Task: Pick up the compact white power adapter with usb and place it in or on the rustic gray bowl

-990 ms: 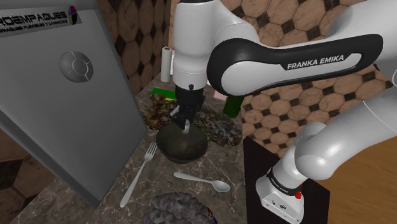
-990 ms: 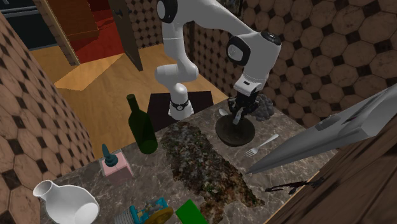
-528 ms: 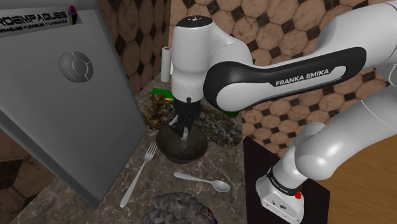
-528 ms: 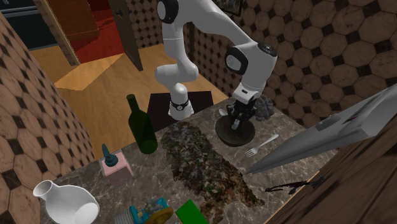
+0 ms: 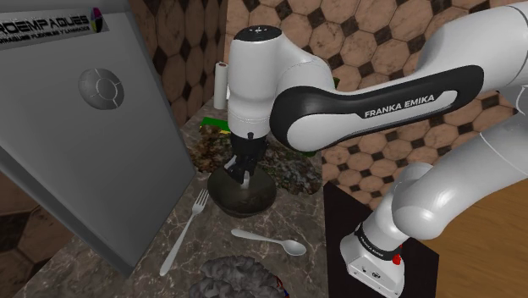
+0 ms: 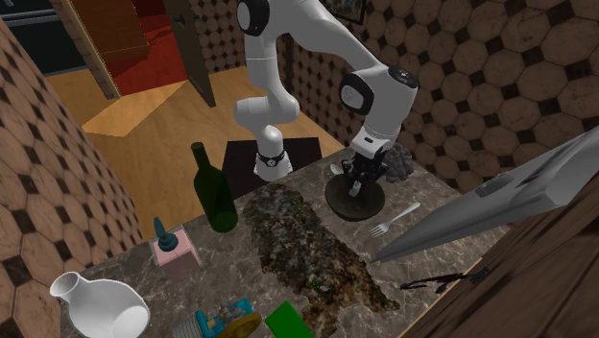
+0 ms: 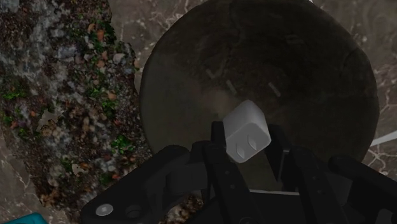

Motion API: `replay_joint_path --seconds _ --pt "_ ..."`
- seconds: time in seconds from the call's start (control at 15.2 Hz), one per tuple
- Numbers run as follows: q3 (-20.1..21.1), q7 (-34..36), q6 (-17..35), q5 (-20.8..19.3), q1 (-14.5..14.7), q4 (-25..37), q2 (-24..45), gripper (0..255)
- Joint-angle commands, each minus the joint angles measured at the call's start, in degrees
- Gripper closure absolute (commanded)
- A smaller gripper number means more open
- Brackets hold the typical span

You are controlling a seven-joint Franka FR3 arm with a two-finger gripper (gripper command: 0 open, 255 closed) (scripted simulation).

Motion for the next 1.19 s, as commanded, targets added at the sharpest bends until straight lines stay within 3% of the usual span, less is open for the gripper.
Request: replay_joint_path --seconds 0.0,0.33,0.59,1.12 --pt "0.0 0.0 0.0 0.0 0.0 0.0 0.0 0" --pt "0.0 0.0 0.0 0.0 0.0 0.0 0.0 0" --pt "-0.41 -0.43 -7.39 0.47 0.14 6.38 -1.17 0" --pt "-0.42 -0.43 -7.39 0.47 0.14 6.38 -1.17 0"
